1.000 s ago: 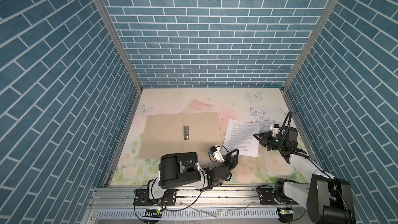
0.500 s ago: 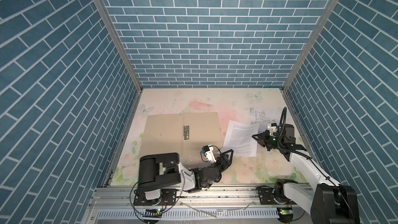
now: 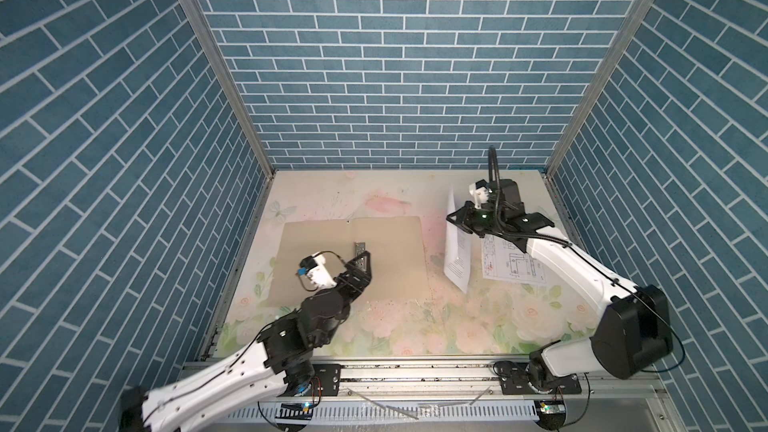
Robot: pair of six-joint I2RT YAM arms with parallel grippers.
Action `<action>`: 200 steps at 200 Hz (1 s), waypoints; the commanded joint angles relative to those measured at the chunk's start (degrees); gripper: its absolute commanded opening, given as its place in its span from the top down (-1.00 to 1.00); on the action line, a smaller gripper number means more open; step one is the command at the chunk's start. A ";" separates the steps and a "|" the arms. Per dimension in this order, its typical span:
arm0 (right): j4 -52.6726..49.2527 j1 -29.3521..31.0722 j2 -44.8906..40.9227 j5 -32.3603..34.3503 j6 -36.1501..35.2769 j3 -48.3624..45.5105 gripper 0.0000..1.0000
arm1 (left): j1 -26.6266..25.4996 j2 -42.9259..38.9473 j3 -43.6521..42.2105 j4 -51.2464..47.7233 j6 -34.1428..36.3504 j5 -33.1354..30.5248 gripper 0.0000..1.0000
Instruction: Put the files into the folder
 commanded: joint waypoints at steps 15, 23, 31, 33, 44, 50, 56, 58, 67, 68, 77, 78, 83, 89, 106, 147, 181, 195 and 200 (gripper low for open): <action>-3.92 7.58 14.03 -0.30 -1.52 19.57 1.00 | 18.82 -9.80 0.45 -32.16 10.05 10.84 -0.99; -4.77 8.90 17.64 -1.44 -1.44 24.68 1.00 | 22.71 -9.34 0.24 -32.26 11.66 13.67 -0.99; -5.88 10.18 21.09 -2.42 -1.36 30.02 1.00 | 26.32 -7.62 0.13 -30.95 13.51 16.72 -0.99; -6.08 10.44 21.99 -2.68 -1.38 31.18 1.00 | 27.17 -6.99 0.08 -30.71 13.78 17.35 -0.99; -7.67 11.83 26.31 -4.26 -1.20 38.54 1.00 | 32.32 -2.55 0.46 -28.17 15.89 21.45 -0.99; -8.46 12.48 28.52 -5.03 -1.10 42.47 1.00 | 35.23 0.40 1.09 -26.59 17.49 23.73 -0.99; -9.23 12.99 30.36 -5.82 -0.86 46.08 1.00 | 38.21 3.68 2.11 -25.70 18.92 25.37 -0.99; -9.30 13.17 31.01 -6.12 -0.69 47.23 1.00 | 39.20 4.69 2.42 -25.46 19.37 25.89 -0.99; -8.72 13.57 33.07 -7.60 0.44 51.67 1.00 | 43.62 9.27 4.39 -24.58 21.78 27.16 -0.99; -8.61 13.59 33.25 -7.75 0.55 52.08 1.00 | 44.08 9.86 4.54 -24.48 22.05 27.30 -0.99; -7.86 13.91 34.86 -9.02 1.38 55.89 1.00 | 48.48 14.15 6.06 -23.38 24.71 28.51 -0.99; -7.83 13.89 35.02 -9.12 1.50 56.38 1.00 | 49.10 14.63 6.26 -23.27 25.14 28.63 -0.99; -7.86 13.96 35.77 -9.63 1.89 58.35 1.00 | 51.54 16.68 7.18 -22.78 26.75 28.79 -0.99; -7.66 13.96 36.38 -10.20 2.25 60.38 1.00 | 54.24 18.95 7.95 -22.44 28.18 28.86 -0.99; -6.42 13.94 36.67 -11.61 2.55 62.05 1.00 | 62.88 24.76 9.49 -19.36 32.30 34.64 -0.99; -0.79 11.17 31.32 -12.79 -0.21 46.36 1.00 | 68.88 37.66 17.98 -16.92 42.95 37.49 -0.99; 6.95 8.07 25.59 -14.80 -1.74 30.79 1.00 | 69.47 49.29 26.41 -15.04 49.83 35.98 -0.99; 8.57 7.04 23.72 -16.03 -2.91 26.24 1.00 | 70.24 53.44 29.04 -14.54 52.93 35.58 -0.99; 9.39 6.62 23.02 -16.28 -3.12 24.69 1.00 | 70.41 54.75 30.10 -14.46 54.12 35.28 -0.99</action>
